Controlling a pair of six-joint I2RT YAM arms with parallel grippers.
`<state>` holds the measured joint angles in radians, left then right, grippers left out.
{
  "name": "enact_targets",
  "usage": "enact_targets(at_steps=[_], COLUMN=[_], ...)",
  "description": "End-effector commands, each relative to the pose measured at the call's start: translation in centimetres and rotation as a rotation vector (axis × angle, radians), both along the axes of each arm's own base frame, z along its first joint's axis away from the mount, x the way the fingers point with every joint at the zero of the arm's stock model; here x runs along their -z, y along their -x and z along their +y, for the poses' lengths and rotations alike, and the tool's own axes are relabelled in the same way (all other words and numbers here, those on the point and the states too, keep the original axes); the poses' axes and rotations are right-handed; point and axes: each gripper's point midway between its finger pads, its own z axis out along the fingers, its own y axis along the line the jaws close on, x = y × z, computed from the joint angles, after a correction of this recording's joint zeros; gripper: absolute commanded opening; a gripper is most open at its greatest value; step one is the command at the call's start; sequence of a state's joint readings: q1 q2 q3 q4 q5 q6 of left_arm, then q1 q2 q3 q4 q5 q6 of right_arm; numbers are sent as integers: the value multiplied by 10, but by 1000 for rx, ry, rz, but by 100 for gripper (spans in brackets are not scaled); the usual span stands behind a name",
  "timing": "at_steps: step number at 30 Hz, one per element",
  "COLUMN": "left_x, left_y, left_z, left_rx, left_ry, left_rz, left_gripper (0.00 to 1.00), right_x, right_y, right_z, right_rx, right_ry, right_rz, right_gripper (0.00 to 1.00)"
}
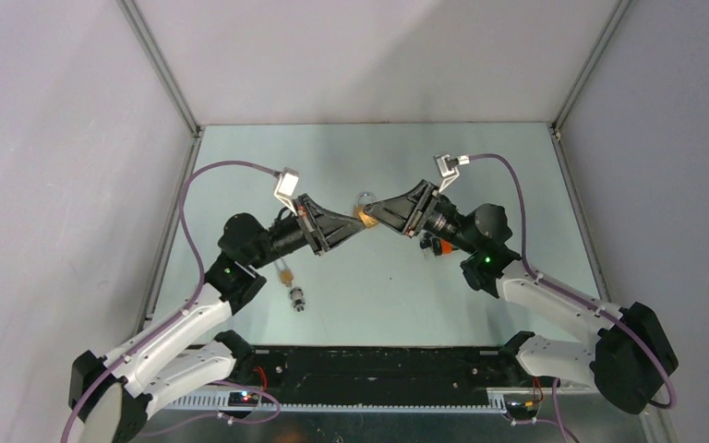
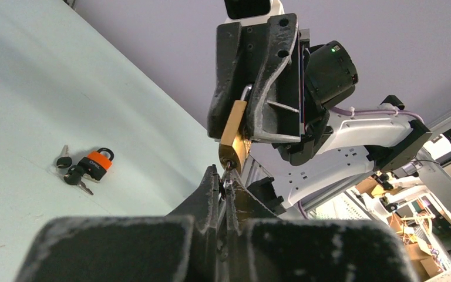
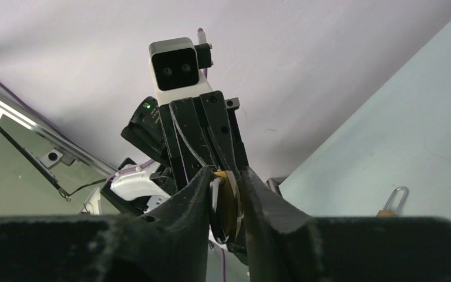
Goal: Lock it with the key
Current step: Lock the lock.
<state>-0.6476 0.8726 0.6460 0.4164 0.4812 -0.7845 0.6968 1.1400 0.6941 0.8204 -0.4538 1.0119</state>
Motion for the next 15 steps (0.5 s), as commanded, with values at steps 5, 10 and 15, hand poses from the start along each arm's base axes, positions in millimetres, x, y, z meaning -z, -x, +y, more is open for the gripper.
enact_targets(at_steps=[5,10,15], left_x=[-21,-18,-1], left_y=[4,4,18], left_z=[-1,1,8], left_rx=[20,29,85], left_ry=[43,37,9], left_rz=[-57,-50,-58], left_gripper=[0,0,0], right_x=[-17,-13,-16], right_y=[4,-8,-19], right_z=[3,-6,-30], right_rx=[-18,13,84], right_ry=[-16,1,-8], right_rz=[-66,-51,-63], right_gripper=[11,0,0])
